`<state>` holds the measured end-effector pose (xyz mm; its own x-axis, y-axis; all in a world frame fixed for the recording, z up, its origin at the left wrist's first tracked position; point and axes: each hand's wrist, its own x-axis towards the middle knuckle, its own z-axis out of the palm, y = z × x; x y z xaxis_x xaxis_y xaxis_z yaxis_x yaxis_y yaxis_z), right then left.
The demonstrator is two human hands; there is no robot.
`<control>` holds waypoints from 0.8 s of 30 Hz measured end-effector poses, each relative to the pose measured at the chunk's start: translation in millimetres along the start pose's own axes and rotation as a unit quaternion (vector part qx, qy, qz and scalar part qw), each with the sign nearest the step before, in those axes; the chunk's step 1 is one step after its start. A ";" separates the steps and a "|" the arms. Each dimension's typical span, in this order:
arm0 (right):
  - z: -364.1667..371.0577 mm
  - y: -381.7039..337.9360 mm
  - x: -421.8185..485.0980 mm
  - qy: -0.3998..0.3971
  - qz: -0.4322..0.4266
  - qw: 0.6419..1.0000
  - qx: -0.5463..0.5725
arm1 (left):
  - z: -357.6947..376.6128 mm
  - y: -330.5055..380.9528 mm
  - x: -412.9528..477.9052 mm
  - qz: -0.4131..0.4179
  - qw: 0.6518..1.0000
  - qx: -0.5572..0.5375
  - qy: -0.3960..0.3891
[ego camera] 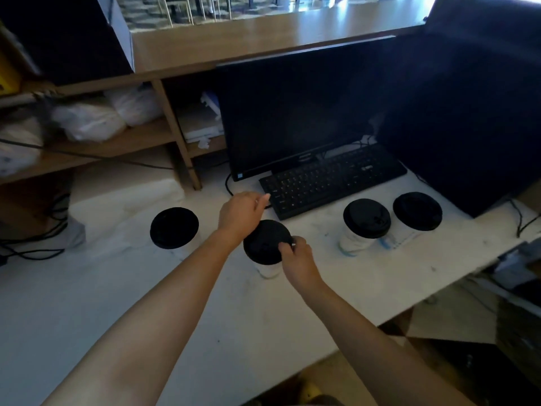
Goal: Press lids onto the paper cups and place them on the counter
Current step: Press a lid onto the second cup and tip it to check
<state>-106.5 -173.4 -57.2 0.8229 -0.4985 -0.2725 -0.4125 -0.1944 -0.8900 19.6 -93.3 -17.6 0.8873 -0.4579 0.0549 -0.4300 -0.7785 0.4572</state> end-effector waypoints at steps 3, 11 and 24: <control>-9.9 -14.8 7.9 0.009 0.010 0.999 0.030 | 3.5 -0.3 -10.1 -0.067 0.995 -0.080 0.000; 1.7 -19.6 30.5 -0.041 -0.095 0.995 0.004 | 35.8 6.6 -42.6 -0.082 0.982 -0.172 0.005; 5.5 -16.7 29.4 -0.034 -0.091 0.992 0.075 | 29.7 5.5 -41.4 -0.050 0.985 -0.167 -0.014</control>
<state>-73.3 -180.1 -52.3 0.9052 -0.4070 -0.1222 -0.1961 -0.1451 -0.9698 -24.5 -91.3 -43.6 0.9158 -0.4008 -0.0279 -0.2573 -0.6386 0.7252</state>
